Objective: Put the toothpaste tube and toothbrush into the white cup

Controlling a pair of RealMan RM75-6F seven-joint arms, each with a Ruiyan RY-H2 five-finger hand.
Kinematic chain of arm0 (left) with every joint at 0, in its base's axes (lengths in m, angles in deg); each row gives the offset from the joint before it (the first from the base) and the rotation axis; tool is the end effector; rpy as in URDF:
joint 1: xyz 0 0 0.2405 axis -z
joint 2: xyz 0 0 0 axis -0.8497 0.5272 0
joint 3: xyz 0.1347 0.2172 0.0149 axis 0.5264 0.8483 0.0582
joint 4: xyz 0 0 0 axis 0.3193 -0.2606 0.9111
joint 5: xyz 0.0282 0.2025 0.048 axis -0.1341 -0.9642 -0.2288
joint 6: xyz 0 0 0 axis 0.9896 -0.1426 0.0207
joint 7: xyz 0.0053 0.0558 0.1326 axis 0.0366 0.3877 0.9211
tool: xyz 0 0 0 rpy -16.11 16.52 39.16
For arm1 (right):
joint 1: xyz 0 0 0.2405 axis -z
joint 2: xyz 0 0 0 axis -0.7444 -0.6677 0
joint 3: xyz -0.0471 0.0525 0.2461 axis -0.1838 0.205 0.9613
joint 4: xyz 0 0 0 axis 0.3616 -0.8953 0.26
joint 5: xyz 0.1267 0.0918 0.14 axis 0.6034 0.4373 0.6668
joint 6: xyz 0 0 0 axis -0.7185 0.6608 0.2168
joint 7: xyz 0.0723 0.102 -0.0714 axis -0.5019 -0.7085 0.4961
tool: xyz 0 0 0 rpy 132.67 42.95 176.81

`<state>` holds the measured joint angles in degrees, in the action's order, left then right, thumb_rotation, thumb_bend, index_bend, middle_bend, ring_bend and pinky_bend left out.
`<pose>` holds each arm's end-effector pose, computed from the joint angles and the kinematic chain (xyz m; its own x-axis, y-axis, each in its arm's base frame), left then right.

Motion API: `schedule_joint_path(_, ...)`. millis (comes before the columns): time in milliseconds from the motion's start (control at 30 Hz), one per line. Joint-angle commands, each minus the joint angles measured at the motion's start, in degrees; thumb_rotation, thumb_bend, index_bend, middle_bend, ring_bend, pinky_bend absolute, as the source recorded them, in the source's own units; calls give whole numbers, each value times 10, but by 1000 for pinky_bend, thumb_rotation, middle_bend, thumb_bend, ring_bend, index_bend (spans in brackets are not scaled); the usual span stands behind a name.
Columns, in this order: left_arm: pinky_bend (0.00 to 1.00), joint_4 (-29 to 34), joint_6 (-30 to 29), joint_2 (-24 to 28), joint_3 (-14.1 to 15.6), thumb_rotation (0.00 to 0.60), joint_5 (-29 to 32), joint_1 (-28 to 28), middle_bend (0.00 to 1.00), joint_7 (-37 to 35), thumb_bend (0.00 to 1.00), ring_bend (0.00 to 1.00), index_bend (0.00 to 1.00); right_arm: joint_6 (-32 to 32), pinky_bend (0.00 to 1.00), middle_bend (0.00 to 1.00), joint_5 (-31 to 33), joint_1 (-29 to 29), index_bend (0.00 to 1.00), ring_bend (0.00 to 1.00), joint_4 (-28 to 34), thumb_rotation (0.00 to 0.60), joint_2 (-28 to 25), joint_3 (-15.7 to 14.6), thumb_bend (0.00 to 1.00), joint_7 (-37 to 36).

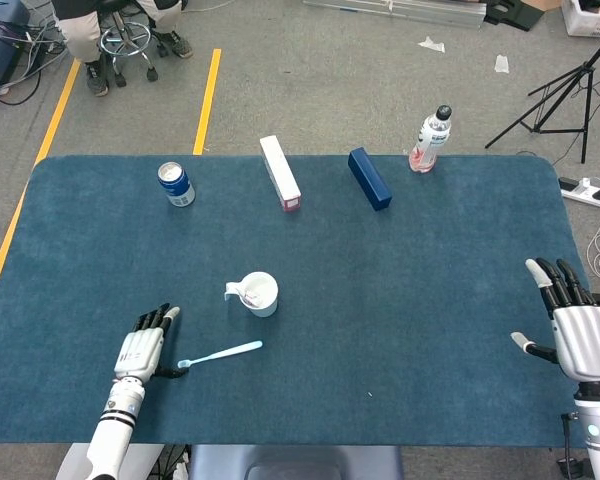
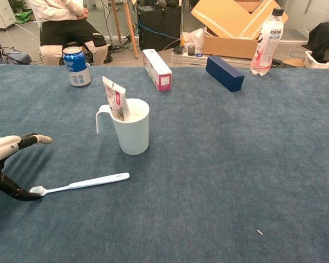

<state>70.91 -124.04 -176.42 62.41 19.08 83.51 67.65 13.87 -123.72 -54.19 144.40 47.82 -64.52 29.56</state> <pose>-0.2349 0.2421 -0.0188 0.2602 0.4065 0.8758 0.9434 0.0864 -0.3203 -0.2973 -0.1991 0.1740 0.4756 0.1110 0.8726 -0.8761 -0.0293 0.4812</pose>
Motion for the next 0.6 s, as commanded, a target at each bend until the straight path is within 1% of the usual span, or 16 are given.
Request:
schedule_joint_path(33, 0, -6, 0, -1, -2, 600, 1, -1, 0, 1, 0, 0, 0, 0, 346, 112, 0, 0, 23, 33, 0, 600, 0, 0, 0, 0)
schedule_joint_path(300, 0, -29, 3, -9, -19, 600, -1, 1, 0, -5, 0, 0, 0, -1, 346, 112, -1, -1, 23, 33, -1, 600, 1, -1, 0, 2)
schedule_joint_path(600, 0, -88, 15, -40, -45, 600, -5, 18, 0, -7, 0, 0, 0, -1, 346, 112, -2, -1, 23, 33, -1, 600, 1, -1, 0, 0)
